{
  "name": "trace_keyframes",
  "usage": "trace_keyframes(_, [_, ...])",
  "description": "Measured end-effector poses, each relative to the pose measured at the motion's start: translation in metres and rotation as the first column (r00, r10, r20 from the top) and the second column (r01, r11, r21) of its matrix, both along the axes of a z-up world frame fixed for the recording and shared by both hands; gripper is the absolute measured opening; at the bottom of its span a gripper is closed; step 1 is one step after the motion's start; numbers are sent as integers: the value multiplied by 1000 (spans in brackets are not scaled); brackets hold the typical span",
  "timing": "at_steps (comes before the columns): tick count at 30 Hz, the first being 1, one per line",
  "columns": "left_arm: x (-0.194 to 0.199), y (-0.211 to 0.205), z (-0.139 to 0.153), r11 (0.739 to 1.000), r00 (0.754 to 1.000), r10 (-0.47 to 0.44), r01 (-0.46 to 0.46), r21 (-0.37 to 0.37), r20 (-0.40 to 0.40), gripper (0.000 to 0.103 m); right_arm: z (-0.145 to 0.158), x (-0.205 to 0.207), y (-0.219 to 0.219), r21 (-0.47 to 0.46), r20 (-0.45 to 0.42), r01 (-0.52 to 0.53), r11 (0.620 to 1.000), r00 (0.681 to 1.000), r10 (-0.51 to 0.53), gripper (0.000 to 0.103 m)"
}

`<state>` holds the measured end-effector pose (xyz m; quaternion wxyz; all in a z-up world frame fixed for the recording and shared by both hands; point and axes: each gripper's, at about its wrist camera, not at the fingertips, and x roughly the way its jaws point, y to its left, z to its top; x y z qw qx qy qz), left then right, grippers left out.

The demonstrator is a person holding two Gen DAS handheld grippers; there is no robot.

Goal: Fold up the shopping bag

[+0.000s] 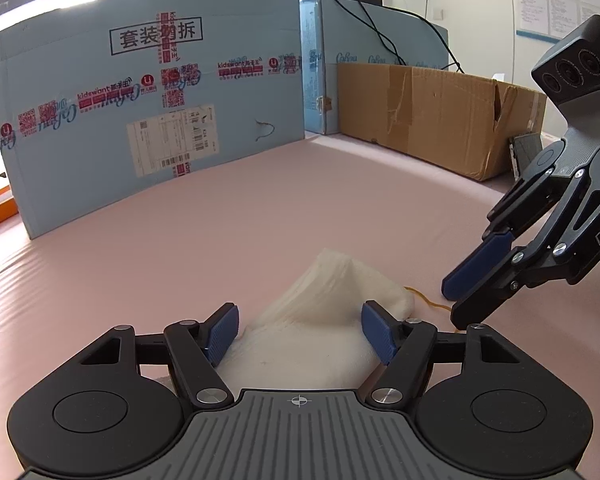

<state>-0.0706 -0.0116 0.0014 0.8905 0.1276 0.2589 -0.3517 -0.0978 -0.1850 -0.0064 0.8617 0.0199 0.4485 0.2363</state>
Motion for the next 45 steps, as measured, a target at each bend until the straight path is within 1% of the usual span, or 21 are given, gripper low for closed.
trace_keyframes(1, [1, 1, 0, 1000, 1000, 1, -1, -7, -6, 70, 0, -2, 6, -34, 18, -3, 999, 1000, 3, 16])
trace_keyframes(2, [3, 3, 0, 1000, 1000, 4, -5, -17, -15, 70, 0, -3, 11, -68, 36, -4, 998, 999, 7, 5])
trace_keyframes(3, [5, 5, 0, 999, 1000, 13, -14, -29, -24, 70, 0, -5, 17, -102, 54, -6, 995, 998, 11, 2])
trace_keyframes(9, [24, 22, -3, 988, 989, 45, -66, -142, -144, 69, 0, 4, 14, -120, 86, 12, 993, 996, -2, 1])
trace_keyframes(12, [33, 32, -5, 970, 976, 39, -88, -227, -213, 69, 0, 10, 11, -123, 100, 22, 992, 995, -9, 1])
trace_keyframes(15, [36, 34, -6, 962, 971, 36, -98, -255, -238, 68, 0, 15, 9, -126, 114, 31, 992, 993, -17, 1])
trace_keyframes(18, [29, 25, -5, 975, 979, 18, -63, -214, -205, 68, 0, 14, 8, -128, 116, 25, 991, 993, -11, 1])
trace_keyframes(20, [25, 17, -5, 984, 984, 25, -55, -169, -175, 68, 1, 12, 7, -135, 112, 20, 991, 994, -5, 7])
trace_keyframes(23, [27, 20, -5, 982, 983, 31, -64, -178, -182, 68, 3, 7, 9, -178, 123, 18, 984, 992, 4, 21])
trace_keyframes(25, [23, 19, -2, 986, 988, 51, -73, -147, -148, 69, 2, 6, 11, -180, 124, 17, 984, 992, 5, 25])
trace_keyframes(28, [8, 13, 5, 994, 999, 44, -46, -95, -22, 68, 0, 5, 13, -185, 134, 15, 983, 991, 10, 27])
trace_keyframes(30, [-10, 2, 9, 999, 991, 48, -51, 19, 124, 68, -1, 4, 14, -189, 147, 18, 982, 989, 10, 27])
trace_keyframes(31, [-16, -2, 9, 996, 984, 47, -59, 66, 174, 68, -1, 3, 14, -190, 154, 21, 982, 988, 9, 27])
trace_keyframes(33, [-35, -15, 10, 981, 950, 24, -81, 174, 311, 68, -1, 3, 15, -190, 165, 24, 982, 986, 8, 28])
trace_keyframes(35, [-51, -21, 15, 978, 927, -28, -52, 203, 374, 67, -2, 2, 15, -193, 174, 22, 981, 985, 12, 28])
trace_keyframes(36, [-57, -23, 18, 977, 919, -51, -35, 209, 392, 61, -2, 2, 15, -194, 177, 21, 981, 984, 14, 28])
trace_keyframes(37, [-60, -26, 20, 977, 917, -72, -15, 215, 392, 53, -2, 1, 16, -195, 180, 20, 981, 984, 16, 28])
trace_keyframes(38, [-63, -28, 21, 975, 917, -95, 7, 223, 387, 42, -2, 1, 16, -196, 184, 19, 980, 983, 18, 28])
trace_keyframes(39, [-62, -31, 20, 969, 925, -128, 40, 243, 359, 38, -2, 1, 16, -197, 187, 18, 980, 982, 20, 29])
trace_keyframes(42, [-54, -37, 14, 955, 950, -190, 121, 270, 247, 38, -2, 1, 15, -190, 193, 19, 982, 981, 18, 29])
trace_keyframes(45, [-43, -36, 9, 954, 969, -190, 144, 261, 159, 37, -1, 0, 12, -181, 189, 17, 983, 982, 18, 30])
